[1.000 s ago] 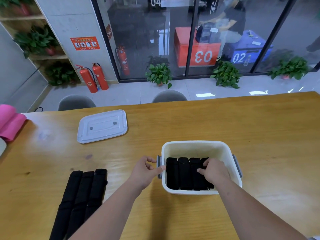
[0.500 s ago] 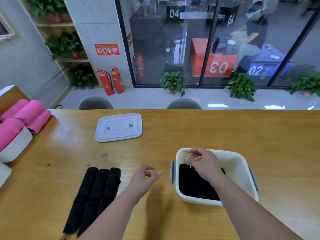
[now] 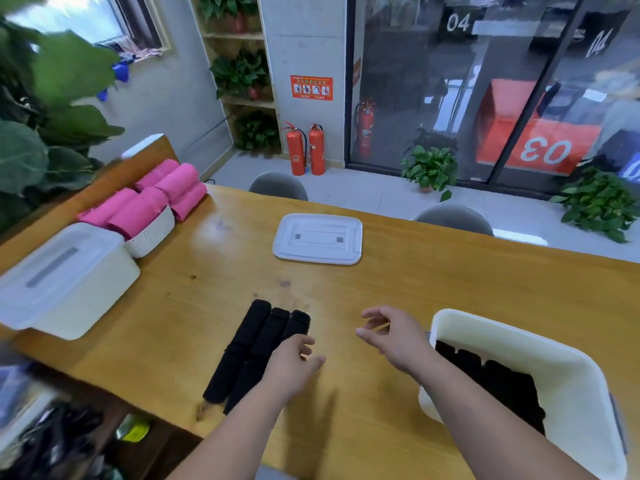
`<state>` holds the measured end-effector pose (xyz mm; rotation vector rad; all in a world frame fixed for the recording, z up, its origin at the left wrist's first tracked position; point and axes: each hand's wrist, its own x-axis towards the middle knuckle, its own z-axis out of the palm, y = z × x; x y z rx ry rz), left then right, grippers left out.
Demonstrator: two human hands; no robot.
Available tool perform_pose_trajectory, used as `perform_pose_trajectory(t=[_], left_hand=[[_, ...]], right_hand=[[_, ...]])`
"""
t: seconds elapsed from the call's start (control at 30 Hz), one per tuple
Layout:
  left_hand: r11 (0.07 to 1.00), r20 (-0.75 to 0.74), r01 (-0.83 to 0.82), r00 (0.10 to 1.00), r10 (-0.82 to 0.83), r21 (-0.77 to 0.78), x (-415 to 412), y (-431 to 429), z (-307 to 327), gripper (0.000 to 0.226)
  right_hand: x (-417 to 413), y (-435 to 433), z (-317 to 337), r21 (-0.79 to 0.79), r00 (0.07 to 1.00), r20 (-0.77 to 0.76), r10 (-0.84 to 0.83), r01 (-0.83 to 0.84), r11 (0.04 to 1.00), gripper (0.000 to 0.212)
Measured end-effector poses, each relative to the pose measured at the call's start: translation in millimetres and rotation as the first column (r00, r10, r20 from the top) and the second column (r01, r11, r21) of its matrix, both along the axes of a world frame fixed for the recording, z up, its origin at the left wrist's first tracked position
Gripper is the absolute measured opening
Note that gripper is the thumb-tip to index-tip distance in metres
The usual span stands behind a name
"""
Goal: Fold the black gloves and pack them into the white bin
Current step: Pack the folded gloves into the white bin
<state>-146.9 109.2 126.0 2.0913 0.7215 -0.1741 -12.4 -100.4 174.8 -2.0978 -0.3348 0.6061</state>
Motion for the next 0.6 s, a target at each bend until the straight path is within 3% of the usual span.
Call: perform_pose_trajectory(t=[0.3, 0.6], left_hand=[[0.959, -0.134, -0.061, 0.986, 0.101, 0.275, -59.5, 36.7, -26.8, 0.049], [0.947, -0.190, -0.060, 0.974, 0.125, 0.317, -76.8, 27.6, -39.5, 0.051]], right_hand=[[-31.1, 35.7, -31.7, -0.144, 0.966, -0.112, 0.232, -0.247, 0.958, 0.033], [-54.6, 47.1, -38.7, -0.261, 0.911, -0.139, 0.388, -0.411, 0.873, 0.037]])
